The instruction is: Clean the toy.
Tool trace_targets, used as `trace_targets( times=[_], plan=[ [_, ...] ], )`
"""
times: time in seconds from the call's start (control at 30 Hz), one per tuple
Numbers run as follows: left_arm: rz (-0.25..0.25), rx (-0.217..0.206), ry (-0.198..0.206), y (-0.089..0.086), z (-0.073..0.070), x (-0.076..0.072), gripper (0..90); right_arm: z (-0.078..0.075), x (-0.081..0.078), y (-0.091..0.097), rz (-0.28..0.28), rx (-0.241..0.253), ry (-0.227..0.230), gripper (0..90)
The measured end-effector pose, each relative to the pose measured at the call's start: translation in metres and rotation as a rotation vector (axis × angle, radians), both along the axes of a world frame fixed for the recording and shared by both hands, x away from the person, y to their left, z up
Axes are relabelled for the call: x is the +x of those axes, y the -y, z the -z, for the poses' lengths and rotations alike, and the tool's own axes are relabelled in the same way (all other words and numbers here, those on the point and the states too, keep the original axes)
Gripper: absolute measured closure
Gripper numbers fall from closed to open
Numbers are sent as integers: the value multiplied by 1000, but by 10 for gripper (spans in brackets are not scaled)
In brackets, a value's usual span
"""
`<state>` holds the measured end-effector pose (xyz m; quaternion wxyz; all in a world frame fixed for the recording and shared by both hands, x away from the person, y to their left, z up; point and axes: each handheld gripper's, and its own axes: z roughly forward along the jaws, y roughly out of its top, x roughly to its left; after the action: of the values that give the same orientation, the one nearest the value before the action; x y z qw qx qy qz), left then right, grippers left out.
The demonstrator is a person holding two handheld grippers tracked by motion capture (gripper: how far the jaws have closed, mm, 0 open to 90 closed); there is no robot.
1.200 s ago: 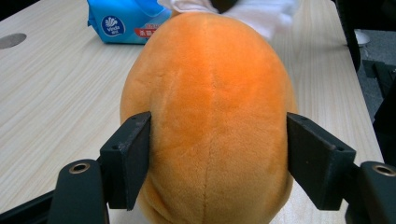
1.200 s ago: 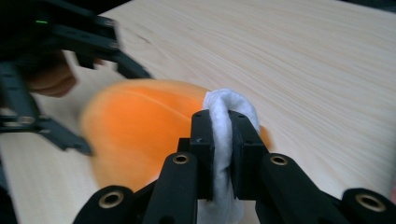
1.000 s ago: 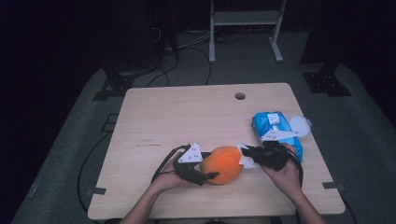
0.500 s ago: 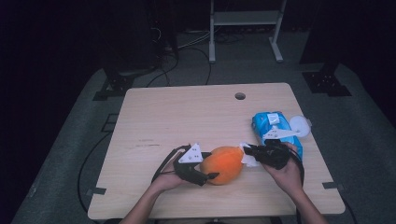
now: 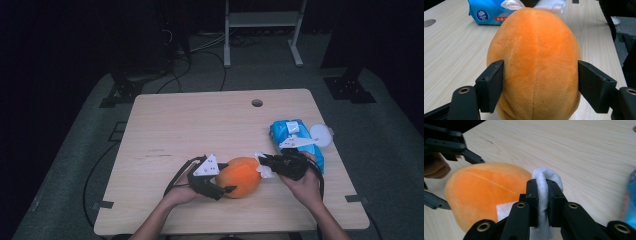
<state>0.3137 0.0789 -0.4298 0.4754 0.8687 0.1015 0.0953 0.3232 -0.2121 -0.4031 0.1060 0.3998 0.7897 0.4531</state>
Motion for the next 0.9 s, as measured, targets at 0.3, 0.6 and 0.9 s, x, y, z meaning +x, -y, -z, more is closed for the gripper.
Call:
trace_targets(
  times=[0.3, 0.6, 0.9],
  plan=[
    [10, 6, 18, 5, -1, -3, 255, -9, -6, -14, -51, -6, 25, 806],
    [5, -14, -6, 0, 1, 1, 253, 0, -3, 2, -25, 14, -20, 806],
    [-13, -16, -22, 0, 1, 2, 243, -15, -19, -25, -129, 31, 27, 806]
  ],
)
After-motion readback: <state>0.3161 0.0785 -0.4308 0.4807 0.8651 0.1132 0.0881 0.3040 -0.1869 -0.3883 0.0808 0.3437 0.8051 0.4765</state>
